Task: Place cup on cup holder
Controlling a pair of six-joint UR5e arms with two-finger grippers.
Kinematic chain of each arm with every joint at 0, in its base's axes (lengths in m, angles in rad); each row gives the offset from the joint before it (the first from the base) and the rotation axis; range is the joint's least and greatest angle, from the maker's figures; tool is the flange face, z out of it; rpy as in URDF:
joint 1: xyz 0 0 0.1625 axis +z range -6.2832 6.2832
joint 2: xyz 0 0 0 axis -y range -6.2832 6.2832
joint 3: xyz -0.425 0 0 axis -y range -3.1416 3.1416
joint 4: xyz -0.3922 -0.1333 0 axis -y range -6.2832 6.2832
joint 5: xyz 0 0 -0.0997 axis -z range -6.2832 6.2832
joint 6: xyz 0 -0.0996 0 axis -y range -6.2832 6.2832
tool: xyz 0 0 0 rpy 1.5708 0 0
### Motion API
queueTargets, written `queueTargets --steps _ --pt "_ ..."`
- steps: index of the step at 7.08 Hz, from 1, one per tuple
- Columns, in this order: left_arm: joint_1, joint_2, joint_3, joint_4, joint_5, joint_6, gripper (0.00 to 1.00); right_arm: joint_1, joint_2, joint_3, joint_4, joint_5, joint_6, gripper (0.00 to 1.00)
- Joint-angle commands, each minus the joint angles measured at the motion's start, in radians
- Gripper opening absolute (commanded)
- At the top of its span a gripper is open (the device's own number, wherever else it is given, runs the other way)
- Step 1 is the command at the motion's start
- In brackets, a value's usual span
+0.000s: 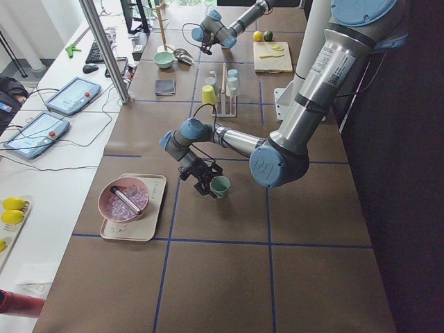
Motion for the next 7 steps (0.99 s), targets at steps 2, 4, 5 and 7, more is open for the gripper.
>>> queueTargets --steps 2,4,5,7 --pt "0.001 0.007 0.001 -0.003 0.000 0.001 1.00 -0.006 0.016 -0.048 -0.024 -0.037 0.000 1.00" --pt "-0.001 0.006 0.001 -0.006 -0.005 0.039 0.34 -0.009 0.016 -0.067 -0.034 -0.061 -0.005 1.00" --pt "-0.008 0.006 0.001 -0.003 -0.005 0.040 0.08 -0.016 0.016 -0.071 -0.034 -0.077 -0.032 1.00" --pt "-0.045 0.007 -0.025 -0.001 -0.005 0.041 0.05 -0.017 0.014 -0.082 -0.038 -0.098 -0.080 1.00"
